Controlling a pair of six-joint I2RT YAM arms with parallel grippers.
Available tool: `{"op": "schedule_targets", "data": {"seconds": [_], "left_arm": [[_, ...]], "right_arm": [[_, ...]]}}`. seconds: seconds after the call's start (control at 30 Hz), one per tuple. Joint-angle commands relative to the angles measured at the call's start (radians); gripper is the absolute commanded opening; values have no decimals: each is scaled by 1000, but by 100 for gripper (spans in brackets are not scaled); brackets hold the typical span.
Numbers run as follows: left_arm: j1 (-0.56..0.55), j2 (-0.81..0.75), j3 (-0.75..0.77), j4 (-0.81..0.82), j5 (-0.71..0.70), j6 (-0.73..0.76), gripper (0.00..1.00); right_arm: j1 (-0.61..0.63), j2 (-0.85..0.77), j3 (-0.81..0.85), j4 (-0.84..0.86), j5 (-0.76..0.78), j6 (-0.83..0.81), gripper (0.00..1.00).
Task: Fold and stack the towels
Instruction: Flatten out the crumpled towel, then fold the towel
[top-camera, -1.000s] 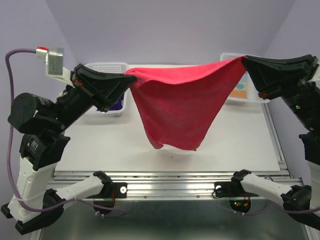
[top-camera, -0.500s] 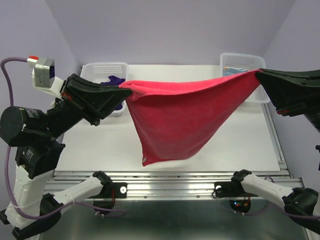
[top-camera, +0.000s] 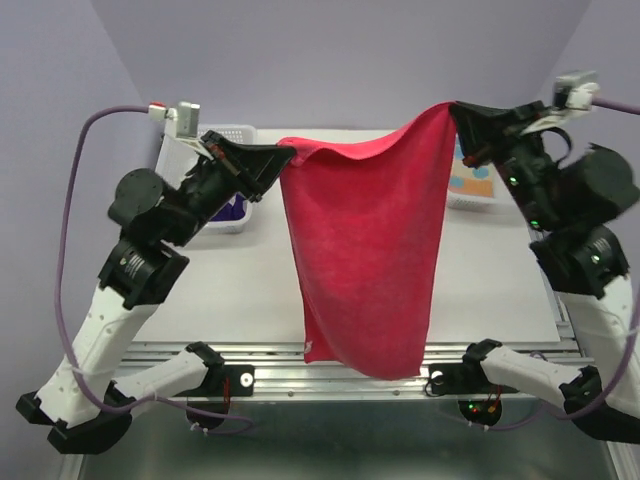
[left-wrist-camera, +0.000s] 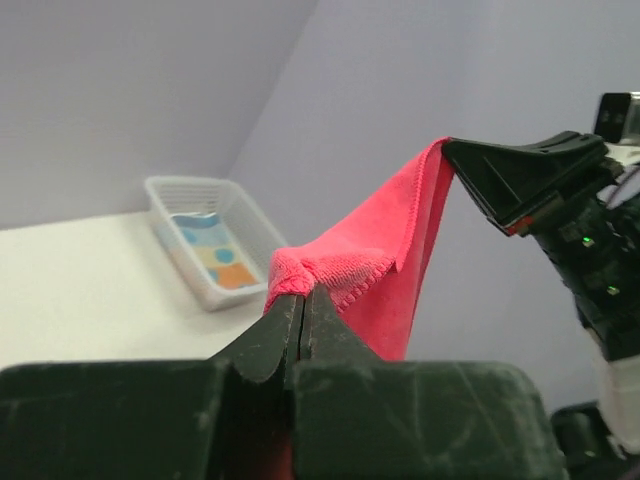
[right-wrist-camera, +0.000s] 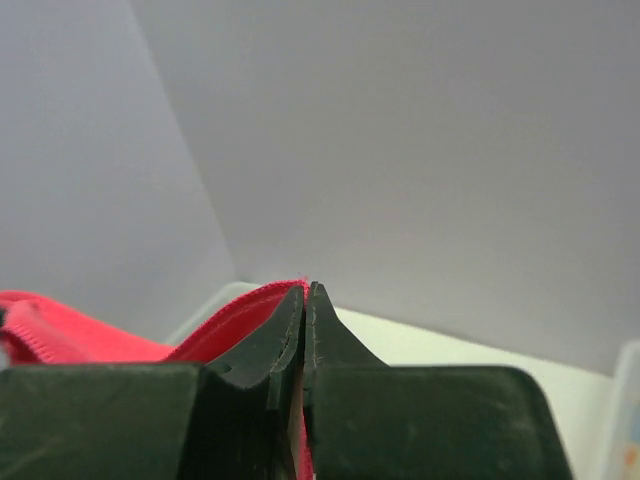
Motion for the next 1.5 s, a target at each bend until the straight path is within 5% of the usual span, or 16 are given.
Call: {"op": "schedule_targets", "data": {"seconds": [0.0,0.17,0.3,0.6,0.87,1.17,1.47], "left_arm": [[96,119,-66,108,-41,23,0],[316,347,-93,238,156,-38,0],[403,547,-34,315,261,-57,0],[473,1042,346,318,396,-54,0],[486,1293,604,248,384,-46,0],[492,1351,648,194,393,-28,0],[490,1152,323,255,412,-24,0]], "right_arm": [[2,83,-161,197,302,-119,1],[-48,255,-198,355,375,-193,1],[-174,414,-180,409,172,-113,1],[-298,764,-60,564,31,-82,1],[-367,1007,49,613,-77,-30,1],[-377,1027,15,623,-147,-32,1],[-377,851,-248,662,-289,11,1]]}}
